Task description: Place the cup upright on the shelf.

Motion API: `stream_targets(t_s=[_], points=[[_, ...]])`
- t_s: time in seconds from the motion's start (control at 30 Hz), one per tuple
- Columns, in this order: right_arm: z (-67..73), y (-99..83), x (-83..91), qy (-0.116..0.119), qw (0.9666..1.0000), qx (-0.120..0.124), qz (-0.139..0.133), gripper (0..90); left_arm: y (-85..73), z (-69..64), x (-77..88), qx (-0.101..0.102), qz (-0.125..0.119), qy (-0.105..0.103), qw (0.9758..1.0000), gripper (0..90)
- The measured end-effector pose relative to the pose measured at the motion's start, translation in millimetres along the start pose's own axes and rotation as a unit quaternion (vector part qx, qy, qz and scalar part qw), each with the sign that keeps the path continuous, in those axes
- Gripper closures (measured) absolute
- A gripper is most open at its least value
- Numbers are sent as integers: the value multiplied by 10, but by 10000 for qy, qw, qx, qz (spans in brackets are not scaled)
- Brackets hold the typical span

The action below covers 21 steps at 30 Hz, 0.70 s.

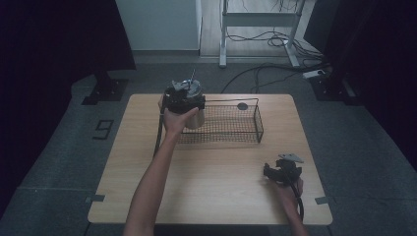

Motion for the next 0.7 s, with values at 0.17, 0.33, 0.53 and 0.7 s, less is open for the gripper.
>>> stream_targets(t_s=[0.17,0.33,0.53,0.7], points=[[0,0,0,0,10000,4,-2,140,-61,5,-106,-106,65,218,9997,35],[0,0,0,1,10000,2,-2,140,-122,19,-199,-115,135,213,9996,35],[0,0,0,3,10000,2,-1,140,-238,38,-294,-71,258,244,9993,36],[0,0,0,2,10000,2,0,140,-310,73,-341,-35,342,267,9991,35]])
Point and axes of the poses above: each handheld gripper's, and its own axes: x roughly backward along the jaws, y roughly out of its top, z roughly to its left, the point moved 3 cm from there along -x, roughly forward along the jaws, and after that the axes turned 11 degrees about -x, right-handed, at the moved point
